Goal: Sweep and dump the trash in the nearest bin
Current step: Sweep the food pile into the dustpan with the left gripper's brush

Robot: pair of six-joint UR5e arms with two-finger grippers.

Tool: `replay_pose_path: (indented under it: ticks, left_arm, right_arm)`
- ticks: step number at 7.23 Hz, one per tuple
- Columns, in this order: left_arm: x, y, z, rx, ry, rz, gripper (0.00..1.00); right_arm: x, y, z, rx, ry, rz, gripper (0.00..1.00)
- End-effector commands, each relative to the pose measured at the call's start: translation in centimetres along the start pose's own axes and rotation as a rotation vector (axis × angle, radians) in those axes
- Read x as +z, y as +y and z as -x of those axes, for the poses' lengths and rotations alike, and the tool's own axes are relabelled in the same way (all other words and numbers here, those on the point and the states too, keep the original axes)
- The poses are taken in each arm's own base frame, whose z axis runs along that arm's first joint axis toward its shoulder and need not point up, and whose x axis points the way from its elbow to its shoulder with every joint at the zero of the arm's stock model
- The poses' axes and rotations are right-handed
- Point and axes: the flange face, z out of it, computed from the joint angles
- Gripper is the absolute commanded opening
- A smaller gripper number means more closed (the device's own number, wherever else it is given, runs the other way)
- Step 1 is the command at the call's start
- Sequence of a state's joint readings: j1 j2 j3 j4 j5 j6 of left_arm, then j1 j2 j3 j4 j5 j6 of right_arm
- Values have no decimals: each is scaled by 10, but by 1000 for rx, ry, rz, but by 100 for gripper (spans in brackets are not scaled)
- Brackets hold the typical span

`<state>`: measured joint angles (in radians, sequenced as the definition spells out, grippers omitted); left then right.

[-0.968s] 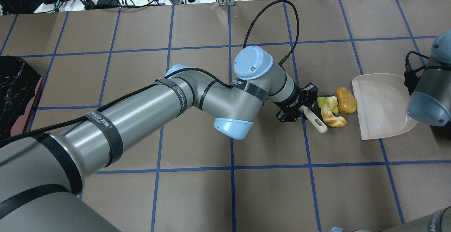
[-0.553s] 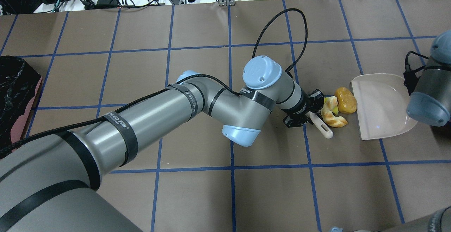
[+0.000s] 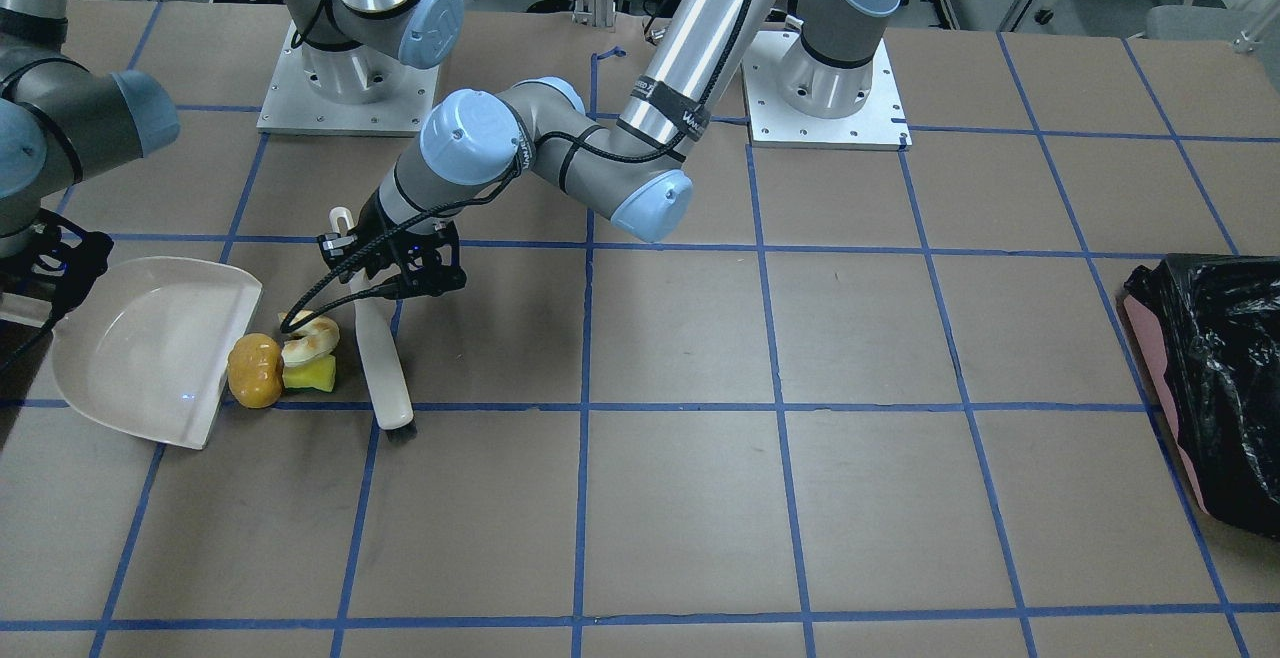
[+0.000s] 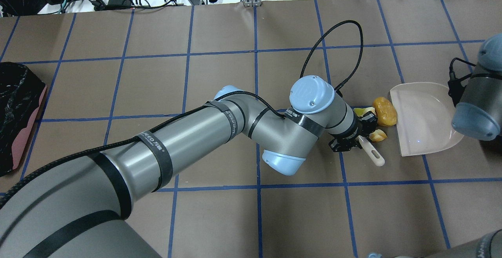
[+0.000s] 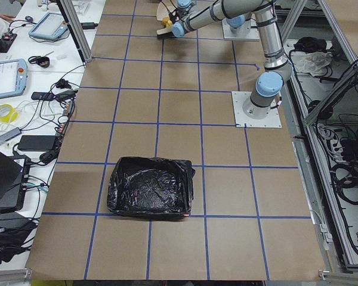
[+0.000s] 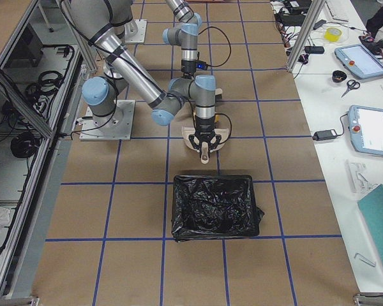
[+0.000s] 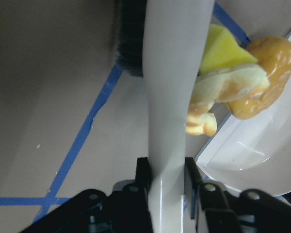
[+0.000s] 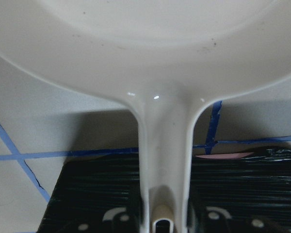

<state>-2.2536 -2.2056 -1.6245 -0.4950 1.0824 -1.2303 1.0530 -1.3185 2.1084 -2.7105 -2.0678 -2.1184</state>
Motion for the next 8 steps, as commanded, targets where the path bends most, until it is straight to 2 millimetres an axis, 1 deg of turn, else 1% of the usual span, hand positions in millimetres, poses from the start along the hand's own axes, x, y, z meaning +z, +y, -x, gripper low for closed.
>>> replay_pose_path:
  ticks: [1, 2, 3, 4, 5, 6, 7, 8]
  left_arm:
    - [23, 13, -16, 34, -1, 6, 0]
    - [36, 23, -24, 35, 0, 12, 0]
    - [42, 19, -42, 20, 23, 8, 0]
    - [44, 13, -65, 9, 58, -1, 0]
    - [44, 11, -85, -3, 90, -6, 0]
    - [44, 8, -97, -8, 112, -8, 0]
    - [57, 18, -100, -8, 109, 5, 0]
    - [73, 36, -103, -3, 103, 17, 0]
  right_arm:
    - [0, 0, 0, -2, -2, -2, 0]
    - [1, -1, 0, -5, -3, -4, 0]
    - [1, -1, 0, -5, -3, -4, 0]
    - [0, -1, 0, -5, -2, -4, 0]
    - [0, 0, -1, -4, -1, -3, 0]
    - [1, -1, -1, -6, -2, -4, 0]
    - [1, -1, -1, -6, -2, -4, 0]
    - [1, -1, -1, -7, -3, -4, 0]
